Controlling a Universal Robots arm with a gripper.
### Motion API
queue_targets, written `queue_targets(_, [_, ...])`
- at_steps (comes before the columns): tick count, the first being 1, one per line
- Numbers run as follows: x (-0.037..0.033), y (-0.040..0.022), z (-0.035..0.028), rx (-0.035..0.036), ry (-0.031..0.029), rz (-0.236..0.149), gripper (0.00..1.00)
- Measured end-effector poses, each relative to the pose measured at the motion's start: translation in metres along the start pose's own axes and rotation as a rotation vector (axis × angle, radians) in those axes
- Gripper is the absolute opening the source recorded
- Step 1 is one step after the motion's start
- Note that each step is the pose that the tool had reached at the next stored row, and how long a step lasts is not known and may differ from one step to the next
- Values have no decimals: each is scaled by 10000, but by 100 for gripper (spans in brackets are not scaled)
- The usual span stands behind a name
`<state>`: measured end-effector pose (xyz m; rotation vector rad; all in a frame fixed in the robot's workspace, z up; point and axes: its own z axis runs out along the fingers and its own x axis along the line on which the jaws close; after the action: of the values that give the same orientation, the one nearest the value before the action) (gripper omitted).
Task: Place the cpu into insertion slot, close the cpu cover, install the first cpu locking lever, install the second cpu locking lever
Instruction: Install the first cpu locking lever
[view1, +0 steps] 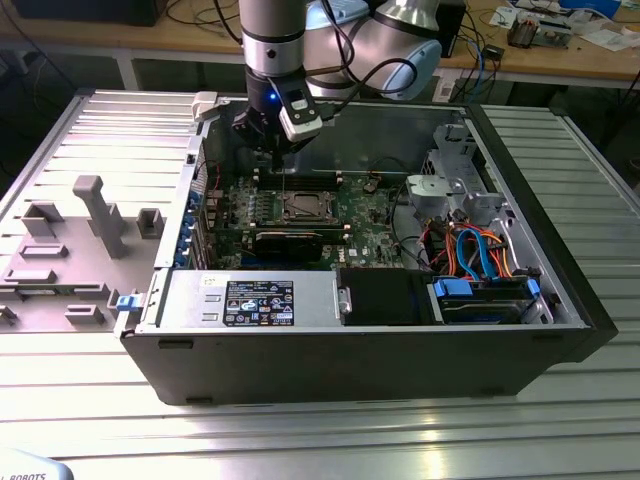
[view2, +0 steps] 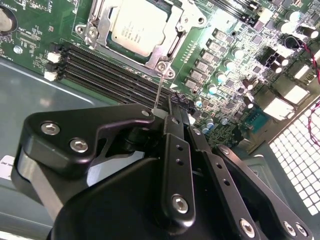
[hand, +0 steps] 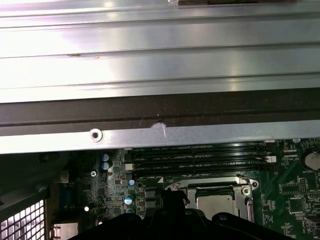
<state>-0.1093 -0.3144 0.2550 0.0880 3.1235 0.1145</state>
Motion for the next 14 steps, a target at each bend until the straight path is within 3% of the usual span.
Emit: queue_targets(14, [-32,2,1,1,0,1,11])
